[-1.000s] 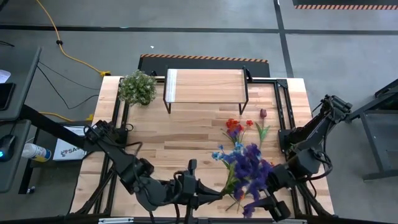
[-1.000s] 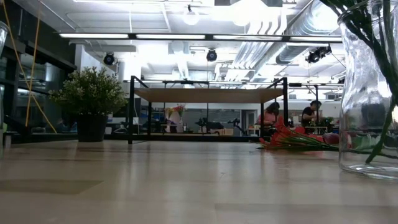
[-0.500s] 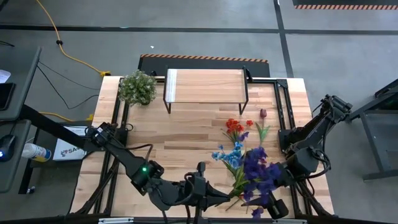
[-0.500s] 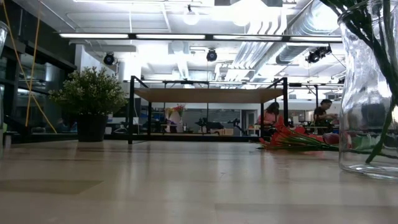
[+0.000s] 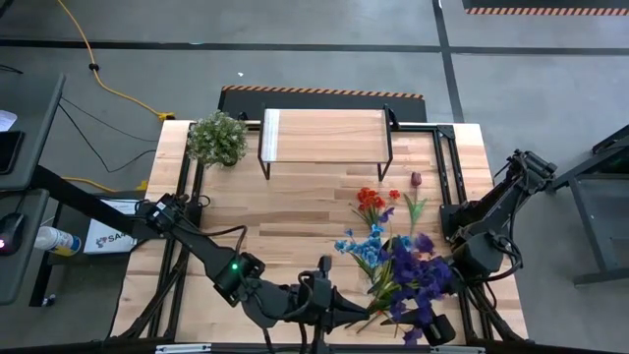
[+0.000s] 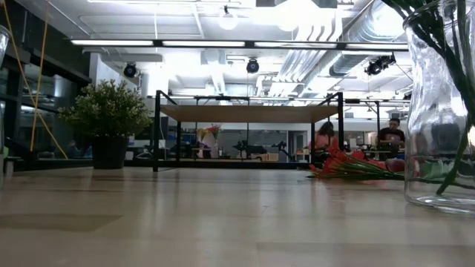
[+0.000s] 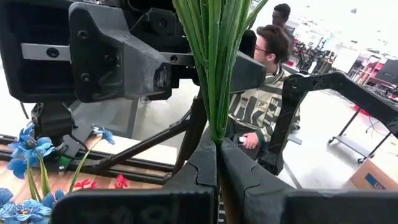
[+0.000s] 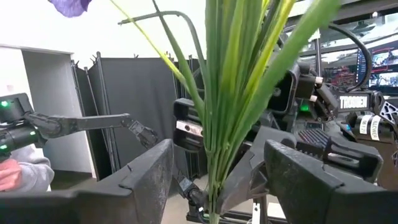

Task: Pick and place flowers into a vace then onto a shelf
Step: Put the violet flowers into the right transparent vase

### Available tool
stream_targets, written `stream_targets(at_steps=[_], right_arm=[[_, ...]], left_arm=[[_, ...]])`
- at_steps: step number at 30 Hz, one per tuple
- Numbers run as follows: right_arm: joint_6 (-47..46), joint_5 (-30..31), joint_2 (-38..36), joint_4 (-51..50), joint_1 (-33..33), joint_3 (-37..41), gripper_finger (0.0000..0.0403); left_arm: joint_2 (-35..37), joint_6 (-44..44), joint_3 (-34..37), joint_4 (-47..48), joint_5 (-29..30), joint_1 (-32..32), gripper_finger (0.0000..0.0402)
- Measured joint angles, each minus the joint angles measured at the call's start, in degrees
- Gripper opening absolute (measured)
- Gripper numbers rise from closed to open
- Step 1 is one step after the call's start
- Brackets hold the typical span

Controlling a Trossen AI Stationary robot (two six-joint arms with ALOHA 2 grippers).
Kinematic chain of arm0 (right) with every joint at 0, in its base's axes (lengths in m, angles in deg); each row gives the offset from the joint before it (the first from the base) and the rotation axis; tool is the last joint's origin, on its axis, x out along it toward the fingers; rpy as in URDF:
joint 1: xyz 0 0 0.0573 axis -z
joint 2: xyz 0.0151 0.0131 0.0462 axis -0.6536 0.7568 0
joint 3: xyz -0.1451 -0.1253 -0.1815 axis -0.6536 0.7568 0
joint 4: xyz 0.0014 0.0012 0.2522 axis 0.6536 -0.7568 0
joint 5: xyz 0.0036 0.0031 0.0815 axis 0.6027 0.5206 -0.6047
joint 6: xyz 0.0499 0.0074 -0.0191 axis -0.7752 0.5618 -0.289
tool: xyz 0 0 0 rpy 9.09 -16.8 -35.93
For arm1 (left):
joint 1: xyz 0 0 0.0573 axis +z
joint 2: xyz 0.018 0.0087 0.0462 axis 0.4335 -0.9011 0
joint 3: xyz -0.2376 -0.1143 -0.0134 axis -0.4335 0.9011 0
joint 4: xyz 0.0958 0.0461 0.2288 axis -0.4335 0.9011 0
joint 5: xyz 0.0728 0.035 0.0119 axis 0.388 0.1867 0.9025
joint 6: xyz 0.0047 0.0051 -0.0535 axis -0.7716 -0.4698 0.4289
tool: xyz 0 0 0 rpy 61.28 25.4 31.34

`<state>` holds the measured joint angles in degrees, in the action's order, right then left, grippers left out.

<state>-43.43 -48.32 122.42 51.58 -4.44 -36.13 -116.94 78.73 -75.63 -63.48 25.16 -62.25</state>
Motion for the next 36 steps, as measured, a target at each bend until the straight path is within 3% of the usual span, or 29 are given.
stream_targets(at_steps=[14,36], right_arm=[[-0.9,0.0,0.0,0.0,0.0,0.0,0.0234],[-0.9,0.0,0.0,-0.5,-0.2,0.0,0.0192]], left_arm=[[-1.8,1.9,0.1,-1.5,-3.9,1.8,0.0033],[-1.7,0.3,0.0,-3.1,-2.5,1.7,0.0033]])
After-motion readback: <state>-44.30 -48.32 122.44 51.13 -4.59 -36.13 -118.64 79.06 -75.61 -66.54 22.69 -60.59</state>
